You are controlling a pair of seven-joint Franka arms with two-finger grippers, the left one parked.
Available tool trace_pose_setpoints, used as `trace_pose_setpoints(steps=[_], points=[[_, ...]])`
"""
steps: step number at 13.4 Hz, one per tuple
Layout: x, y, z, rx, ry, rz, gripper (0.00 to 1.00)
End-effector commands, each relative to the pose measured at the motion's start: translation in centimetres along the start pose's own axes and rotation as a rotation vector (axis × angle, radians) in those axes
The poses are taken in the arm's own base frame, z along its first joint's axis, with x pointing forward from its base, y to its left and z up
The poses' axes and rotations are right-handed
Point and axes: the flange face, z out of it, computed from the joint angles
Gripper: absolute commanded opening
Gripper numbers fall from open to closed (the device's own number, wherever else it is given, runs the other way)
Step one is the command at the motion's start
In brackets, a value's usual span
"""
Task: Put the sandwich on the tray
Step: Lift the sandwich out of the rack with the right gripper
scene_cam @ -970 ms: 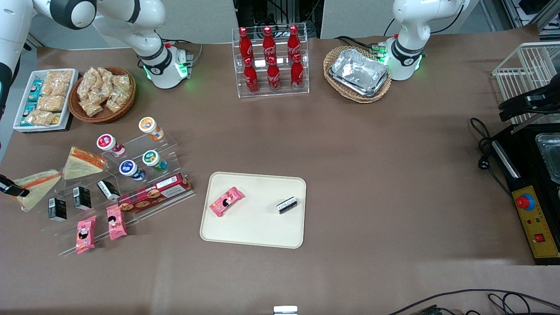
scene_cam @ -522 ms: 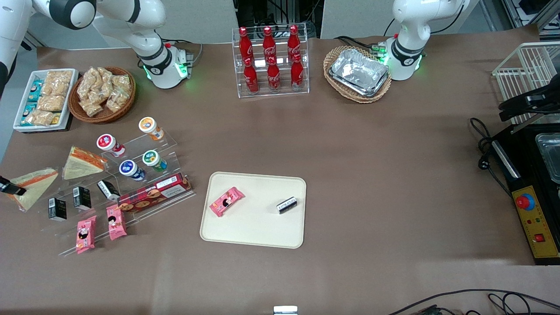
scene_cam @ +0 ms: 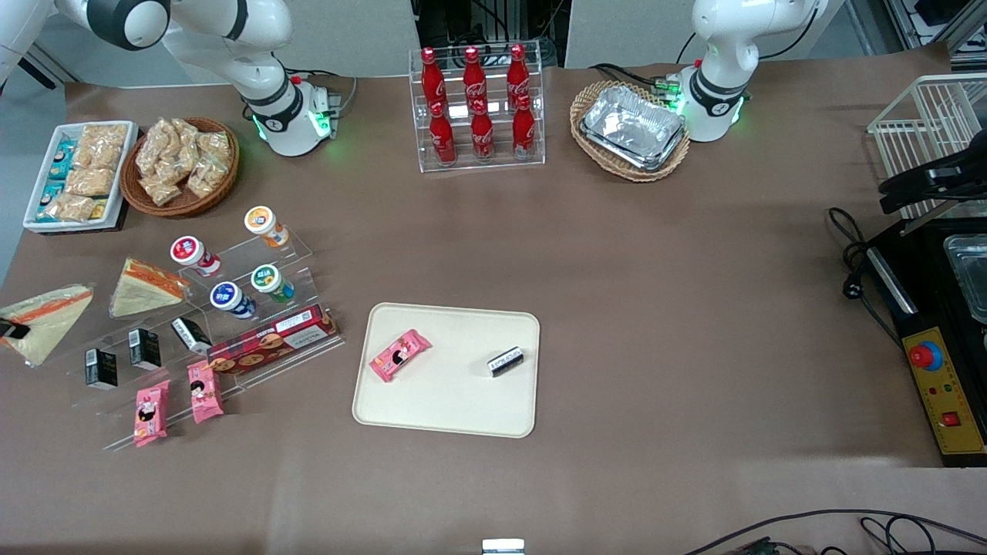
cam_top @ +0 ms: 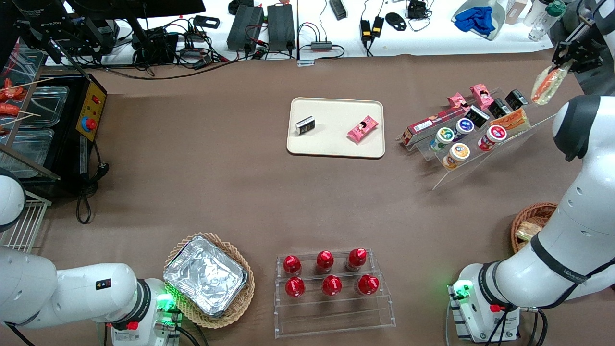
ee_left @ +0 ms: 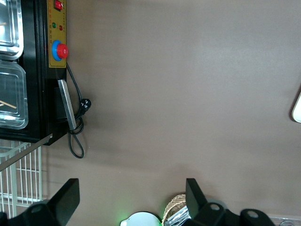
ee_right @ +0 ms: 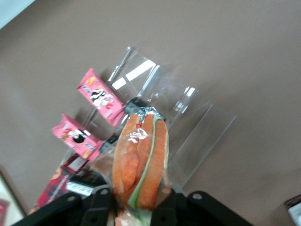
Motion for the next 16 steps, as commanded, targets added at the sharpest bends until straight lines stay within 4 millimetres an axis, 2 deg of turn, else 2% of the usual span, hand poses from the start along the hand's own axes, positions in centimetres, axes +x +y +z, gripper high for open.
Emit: trace_pose_setpoints(steps=[1,2,7,9,13,16], points=[[-1.3,-4.5,-1.4,-0.003,-0.045,0.111,0.03],[-1.8,-6.2,-1.2,-0.005,-0.064,0.150,0.03],[-6.2,-18.5,-1.3,-0.035,-0.108,0.362,0.04],[-8.6,-23.5,-0.7,-0.051,-0.112,0.454,0.04],[-13.7,-31.9,0.4,-0.069,-0.106,0.598,0.04],[-17.5,-37.6,2.3,-0.078,-0.077,0.688,0.04]])
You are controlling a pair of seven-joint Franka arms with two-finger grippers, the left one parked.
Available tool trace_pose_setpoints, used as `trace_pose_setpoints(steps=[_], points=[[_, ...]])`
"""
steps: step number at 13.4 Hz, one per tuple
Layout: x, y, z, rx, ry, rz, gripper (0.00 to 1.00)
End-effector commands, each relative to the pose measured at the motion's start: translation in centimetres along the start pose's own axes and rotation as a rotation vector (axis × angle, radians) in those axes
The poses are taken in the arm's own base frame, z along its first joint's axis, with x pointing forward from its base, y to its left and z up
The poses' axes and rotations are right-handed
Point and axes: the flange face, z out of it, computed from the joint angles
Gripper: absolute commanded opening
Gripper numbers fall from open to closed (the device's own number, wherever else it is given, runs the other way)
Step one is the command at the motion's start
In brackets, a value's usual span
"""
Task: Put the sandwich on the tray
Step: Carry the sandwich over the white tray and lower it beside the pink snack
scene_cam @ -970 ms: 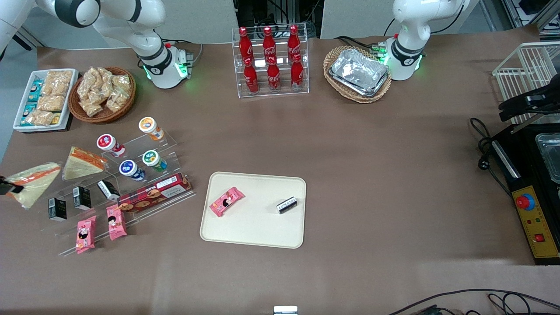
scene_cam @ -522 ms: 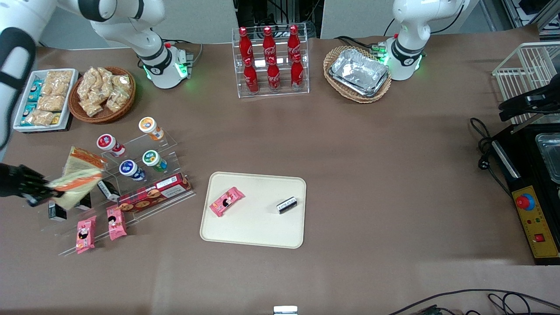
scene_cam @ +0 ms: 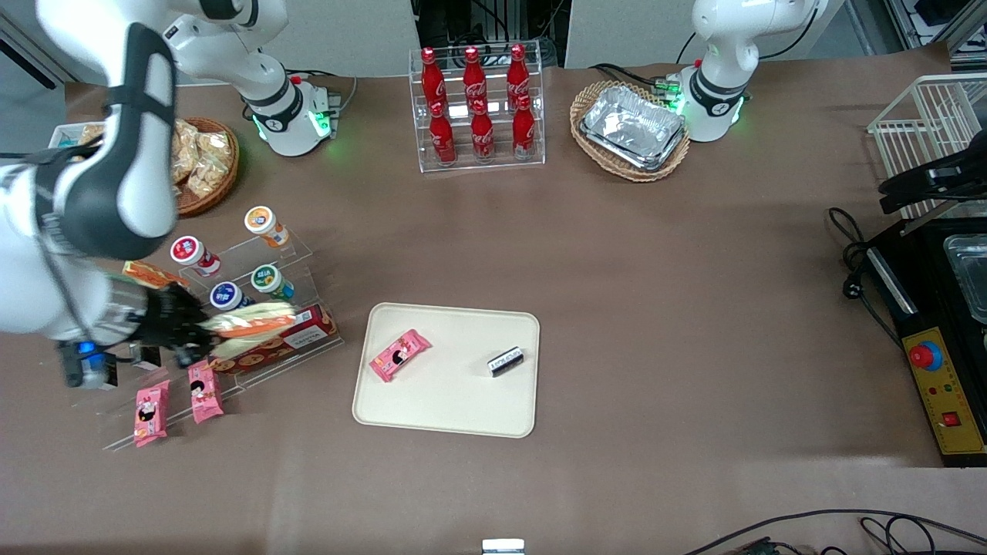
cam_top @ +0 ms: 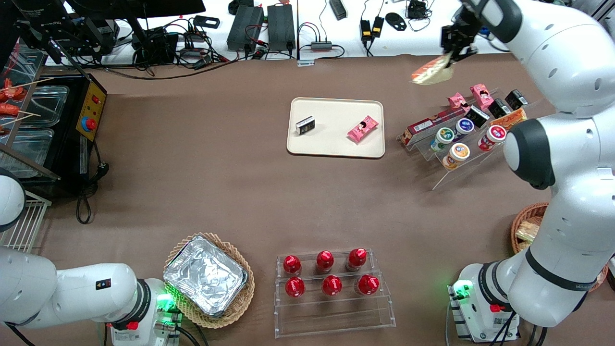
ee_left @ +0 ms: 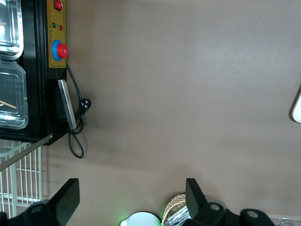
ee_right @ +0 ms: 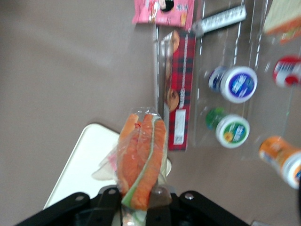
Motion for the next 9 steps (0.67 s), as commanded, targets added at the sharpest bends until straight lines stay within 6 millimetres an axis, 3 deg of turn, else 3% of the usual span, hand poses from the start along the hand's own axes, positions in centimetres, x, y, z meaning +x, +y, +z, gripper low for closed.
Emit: trace_pose_setpoints(steps=[1,5,9], points=[[-5.8,-2.6,2.3,0.000,0.031,0.106,0.04],[-11.9,-5.8,8.7,-0.005,0.053,0.205,0.05],[-15.5,-8.4,15.4,0.029,0.083,0.315,0.05]])
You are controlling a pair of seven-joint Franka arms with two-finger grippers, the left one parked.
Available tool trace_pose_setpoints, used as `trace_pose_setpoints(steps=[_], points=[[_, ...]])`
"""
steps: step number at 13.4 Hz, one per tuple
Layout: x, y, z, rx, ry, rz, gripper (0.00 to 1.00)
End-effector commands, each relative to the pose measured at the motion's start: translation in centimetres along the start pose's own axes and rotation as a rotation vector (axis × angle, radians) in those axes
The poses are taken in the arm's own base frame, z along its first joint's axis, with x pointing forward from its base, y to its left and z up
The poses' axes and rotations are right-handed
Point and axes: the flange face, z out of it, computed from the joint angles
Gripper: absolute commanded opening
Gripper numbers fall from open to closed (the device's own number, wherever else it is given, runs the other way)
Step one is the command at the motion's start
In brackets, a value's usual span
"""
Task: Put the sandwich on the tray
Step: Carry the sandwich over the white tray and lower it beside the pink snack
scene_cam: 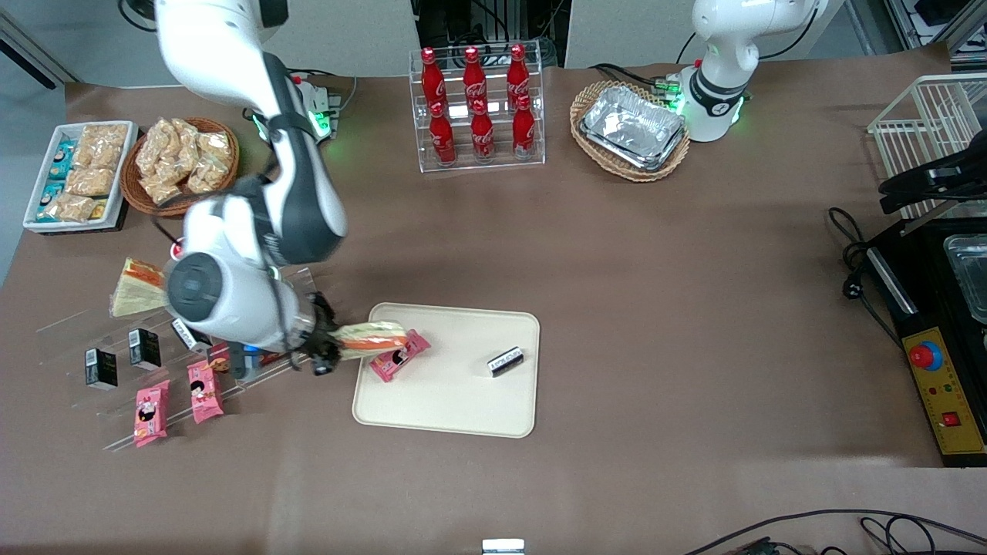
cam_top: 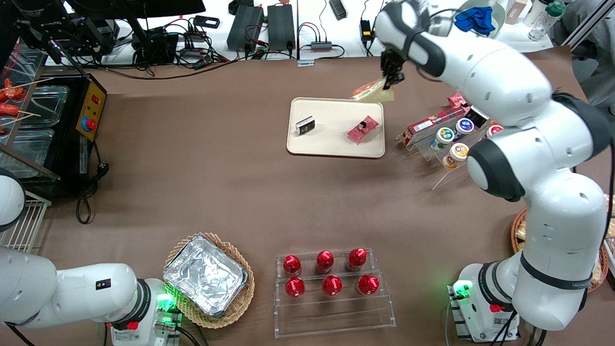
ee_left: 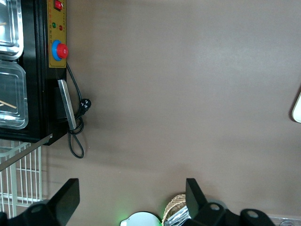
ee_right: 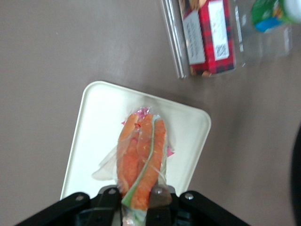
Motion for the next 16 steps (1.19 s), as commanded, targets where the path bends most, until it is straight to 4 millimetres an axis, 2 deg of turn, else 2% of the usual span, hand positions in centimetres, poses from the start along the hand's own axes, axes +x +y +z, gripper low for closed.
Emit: trace_pose_setpoints(steps=[1,6,10,13,14,15,16], points=[[-2.6,-1.6,5.5,0.044,0.037,0.114,0.05],[-6.2,-3.7,12.0,0.150,0.059,0.233,0.05],[-7.5,-4.3,14.1,0.168,0.066,0.251,0.05],[-8.3,-4.5,16.8,0.195,0.061,0.266,0.06],[-8.4,-4.5,16.7,0.197,0.059,0.270,0.37],[-8.4,-4.5,16.7,0.198,0.056,0.291,0.87],[-8.5,-4.5,16.7,0.200,0.058,0.292,1.00]])
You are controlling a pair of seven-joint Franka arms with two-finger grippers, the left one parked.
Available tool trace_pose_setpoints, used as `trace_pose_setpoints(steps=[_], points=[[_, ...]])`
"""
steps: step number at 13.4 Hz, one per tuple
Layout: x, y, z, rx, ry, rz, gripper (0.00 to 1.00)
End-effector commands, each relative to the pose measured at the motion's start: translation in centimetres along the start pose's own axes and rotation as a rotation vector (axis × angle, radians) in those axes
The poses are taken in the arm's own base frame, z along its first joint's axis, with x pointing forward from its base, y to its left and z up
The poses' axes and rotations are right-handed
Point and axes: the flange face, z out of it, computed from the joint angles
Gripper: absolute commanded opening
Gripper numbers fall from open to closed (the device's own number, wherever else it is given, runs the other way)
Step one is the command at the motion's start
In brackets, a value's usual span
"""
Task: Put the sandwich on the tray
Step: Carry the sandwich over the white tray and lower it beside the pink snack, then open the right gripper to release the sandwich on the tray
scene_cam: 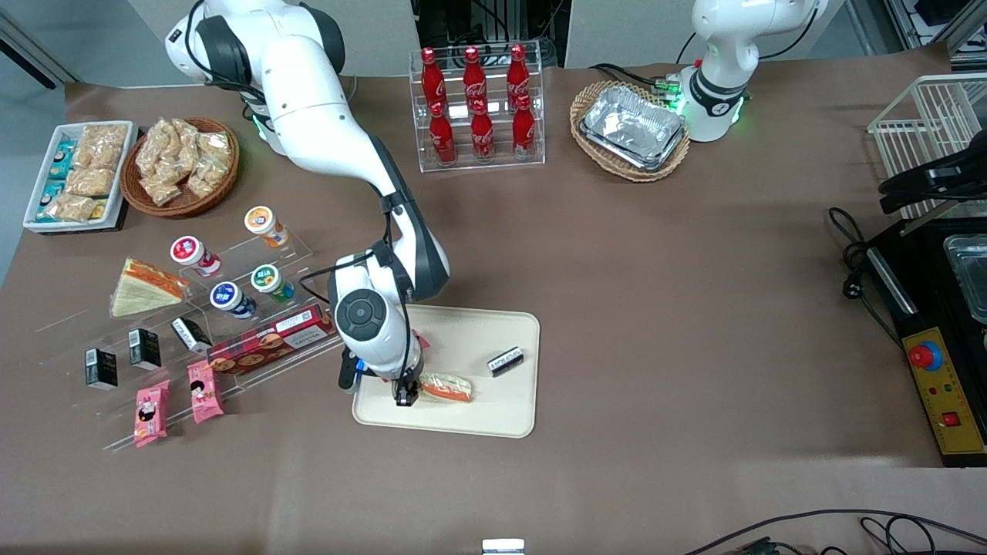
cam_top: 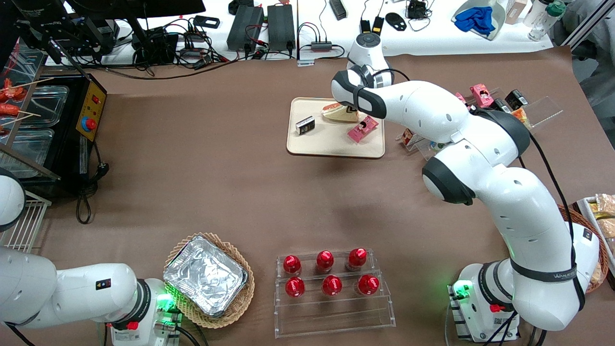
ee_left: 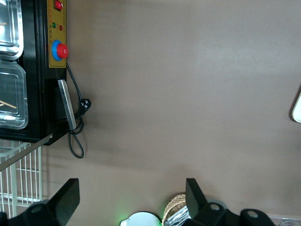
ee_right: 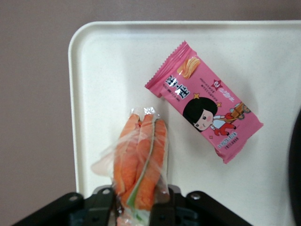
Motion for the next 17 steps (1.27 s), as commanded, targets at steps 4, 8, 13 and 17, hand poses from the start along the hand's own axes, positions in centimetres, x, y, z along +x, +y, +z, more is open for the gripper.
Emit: trace_pose_setpoints(steps=[4,8,13,17], points=[[-0.8,-0.7,-0.7,0.037,-0.009,-0.049,1.00],[-0.1,-1.4,-4.3,0.014,-0.038,-0.051,1.00],[2.3,-1.3,-17.3,-0.057,-0.130,-0.303,1.00],[6.2,-0.2,-26.1,-0.071,-0.195,-0.625,1.00]])
